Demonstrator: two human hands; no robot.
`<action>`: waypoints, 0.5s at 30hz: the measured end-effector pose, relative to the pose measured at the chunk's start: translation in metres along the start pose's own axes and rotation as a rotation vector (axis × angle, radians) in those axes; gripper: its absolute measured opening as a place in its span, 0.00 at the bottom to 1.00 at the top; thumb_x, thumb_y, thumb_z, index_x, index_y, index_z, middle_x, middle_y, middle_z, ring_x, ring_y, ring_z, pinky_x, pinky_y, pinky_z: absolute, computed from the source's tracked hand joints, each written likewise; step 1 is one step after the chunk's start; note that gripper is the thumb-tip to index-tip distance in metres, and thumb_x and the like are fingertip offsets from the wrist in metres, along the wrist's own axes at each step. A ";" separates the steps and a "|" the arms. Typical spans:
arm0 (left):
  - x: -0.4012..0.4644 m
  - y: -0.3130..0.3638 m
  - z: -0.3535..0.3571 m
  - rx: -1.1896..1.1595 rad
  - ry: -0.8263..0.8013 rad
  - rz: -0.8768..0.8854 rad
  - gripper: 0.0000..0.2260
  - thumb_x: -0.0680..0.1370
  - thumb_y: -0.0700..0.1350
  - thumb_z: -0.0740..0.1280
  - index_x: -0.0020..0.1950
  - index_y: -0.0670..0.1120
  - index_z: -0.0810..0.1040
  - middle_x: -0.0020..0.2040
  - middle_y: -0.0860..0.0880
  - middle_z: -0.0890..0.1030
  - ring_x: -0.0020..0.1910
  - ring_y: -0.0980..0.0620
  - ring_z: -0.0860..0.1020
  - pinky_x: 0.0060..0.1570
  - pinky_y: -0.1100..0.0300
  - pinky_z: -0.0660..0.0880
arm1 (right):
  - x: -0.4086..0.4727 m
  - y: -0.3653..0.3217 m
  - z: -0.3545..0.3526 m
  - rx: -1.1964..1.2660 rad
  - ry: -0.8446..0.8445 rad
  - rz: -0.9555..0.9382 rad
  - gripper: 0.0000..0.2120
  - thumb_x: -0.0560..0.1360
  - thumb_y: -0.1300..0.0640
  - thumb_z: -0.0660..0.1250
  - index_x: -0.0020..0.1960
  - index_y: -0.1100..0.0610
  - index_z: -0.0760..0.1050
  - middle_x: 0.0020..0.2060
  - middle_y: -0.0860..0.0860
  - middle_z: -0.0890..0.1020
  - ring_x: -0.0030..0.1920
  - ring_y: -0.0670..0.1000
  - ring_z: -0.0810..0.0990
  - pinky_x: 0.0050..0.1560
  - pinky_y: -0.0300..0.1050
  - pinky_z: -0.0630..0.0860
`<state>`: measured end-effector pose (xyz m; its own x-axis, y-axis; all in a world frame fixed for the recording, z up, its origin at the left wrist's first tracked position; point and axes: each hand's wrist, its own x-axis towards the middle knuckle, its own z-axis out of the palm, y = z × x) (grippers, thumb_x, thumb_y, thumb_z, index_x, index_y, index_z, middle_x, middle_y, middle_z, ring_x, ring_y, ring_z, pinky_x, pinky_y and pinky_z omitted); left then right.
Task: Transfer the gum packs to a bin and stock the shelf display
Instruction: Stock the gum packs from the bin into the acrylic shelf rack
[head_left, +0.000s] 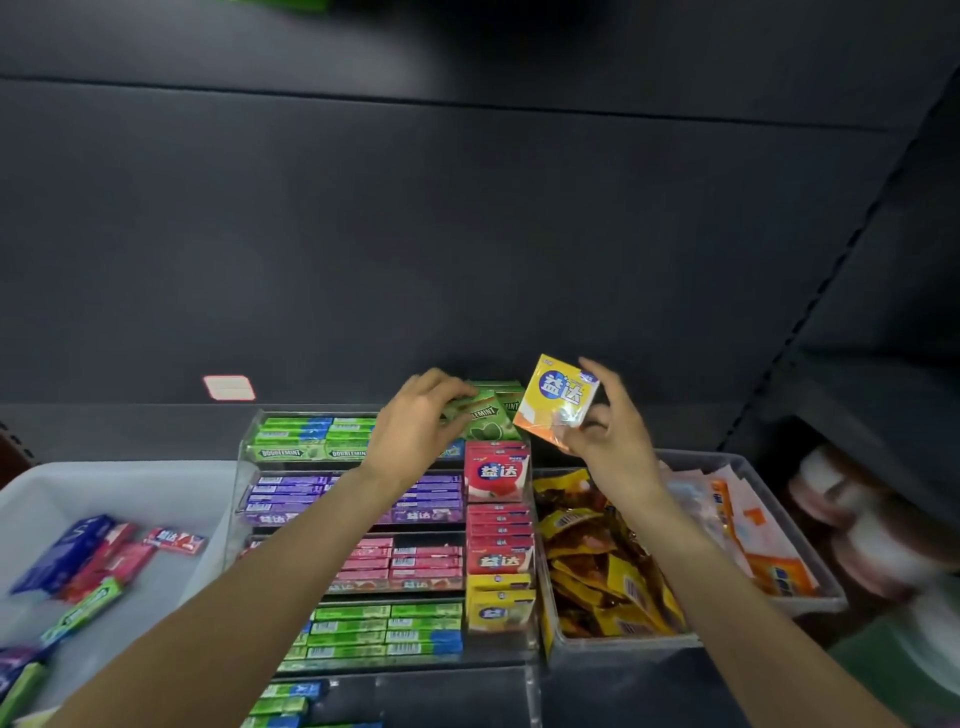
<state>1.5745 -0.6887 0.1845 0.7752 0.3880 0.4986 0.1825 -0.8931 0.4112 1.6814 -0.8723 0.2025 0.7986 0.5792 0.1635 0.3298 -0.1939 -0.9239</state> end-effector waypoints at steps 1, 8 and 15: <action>-0.001 -0.001 0.000 -0.017 0.009 0.010 0.12 0.74 0.43 0.71 0.57 0.46 0.80 0.51 0.49 0.79 0.49 0.50 0.76 0.46 0.55 0.76 | 0.000 0.000 0.000 0.000 -0.001 0.004 0.32 0.73 0.65 0.69 0.70 0.44 0.61 0.45 0.43 0.79 0.46 0.39 0.79 0.41 0.35 0.76; 0.009 0.011 0.003 0.072 0.003 0.092 0.13 0.75 0.42 0.69 0.59 0.47 0.80 0.50 0.46 0.78 0.49 0.48 0.76 0.40 0.54 0.77 | 0.005 -0.001 0.000 0.005 -0.010 0.012 0.32 0.73 0.66 0.69 0.70 0.46 0.61 0.50 0.47 0.79 0.51 0.46 0.79 0.44 0.38 0.77; 0.015 0.011 0.011 0.460 -0.042 0.309 0.26 0.60 0.37 0.80 0.55 0.51 0.82 0.44 0.48 0.78 0.40 0.48 0.76 0.33 0.58 0.72 | 0.005 0.001 0.003 0.040 -0.043 0.006 0.26 0.76 0.65 0.65 0.67 0.44 0.65 0.49 0.49 0.81 0.50 0.46 0.81 0.49 0.46 0.80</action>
<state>1.5950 -0.6955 0.1879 0.8562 0.0916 0.5084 0.1812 -0.9749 -0.1295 1.6847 -0.8675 0.2016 0.7778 0.6118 0.1436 0.3041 -0.1663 -0.9380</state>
